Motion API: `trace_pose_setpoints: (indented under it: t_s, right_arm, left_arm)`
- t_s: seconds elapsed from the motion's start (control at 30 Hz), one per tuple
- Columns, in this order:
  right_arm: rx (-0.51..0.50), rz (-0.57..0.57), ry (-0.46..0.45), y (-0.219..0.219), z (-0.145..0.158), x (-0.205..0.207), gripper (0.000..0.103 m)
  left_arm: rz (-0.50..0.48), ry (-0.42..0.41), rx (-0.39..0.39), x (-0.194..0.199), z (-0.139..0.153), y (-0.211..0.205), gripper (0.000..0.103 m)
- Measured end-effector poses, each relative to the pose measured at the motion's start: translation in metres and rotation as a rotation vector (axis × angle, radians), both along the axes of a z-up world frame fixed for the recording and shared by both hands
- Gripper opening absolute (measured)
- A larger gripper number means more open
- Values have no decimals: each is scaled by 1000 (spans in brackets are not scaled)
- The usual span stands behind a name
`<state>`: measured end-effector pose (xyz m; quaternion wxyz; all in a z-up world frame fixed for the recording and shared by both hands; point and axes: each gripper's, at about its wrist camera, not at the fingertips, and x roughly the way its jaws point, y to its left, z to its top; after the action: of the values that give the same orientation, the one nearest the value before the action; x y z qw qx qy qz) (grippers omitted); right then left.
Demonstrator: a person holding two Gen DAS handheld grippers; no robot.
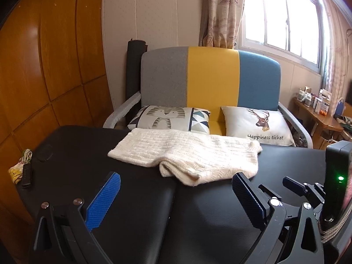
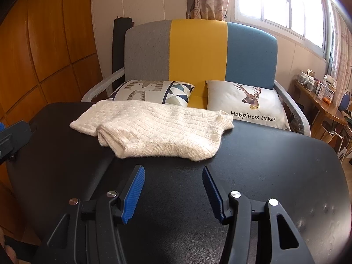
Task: Fold clothes
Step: 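Reach both grippers toward the folded cream sweater on the bench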
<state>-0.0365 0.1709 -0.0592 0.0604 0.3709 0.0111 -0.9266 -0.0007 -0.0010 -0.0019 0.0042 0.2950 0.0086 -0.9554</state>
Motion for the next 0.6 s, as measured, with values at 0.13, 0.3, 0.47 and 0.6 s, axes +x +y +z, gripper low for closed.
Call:
trace_pose_setpoints:
  t_s: [0.13,0.3,0.47,0.6]
  right_arm:
    - [-6,6,-3,2,-3,-1,56]
    - [-152,39,-47,12,-7,-7,60]
    - [-514,24,-146,57,-25,-32,74]
    - [-697,-65,-176,92,-37,-63,82]
  left_arm:
    - [-6,-27,13,-3,-8,-4,103]
    - [-14,-61,29,-7,-18,-10,103]
    - [-85,-105,54,-7,-47,-19,103]
    - [-82,-159,49,-18,-70,-30,103]
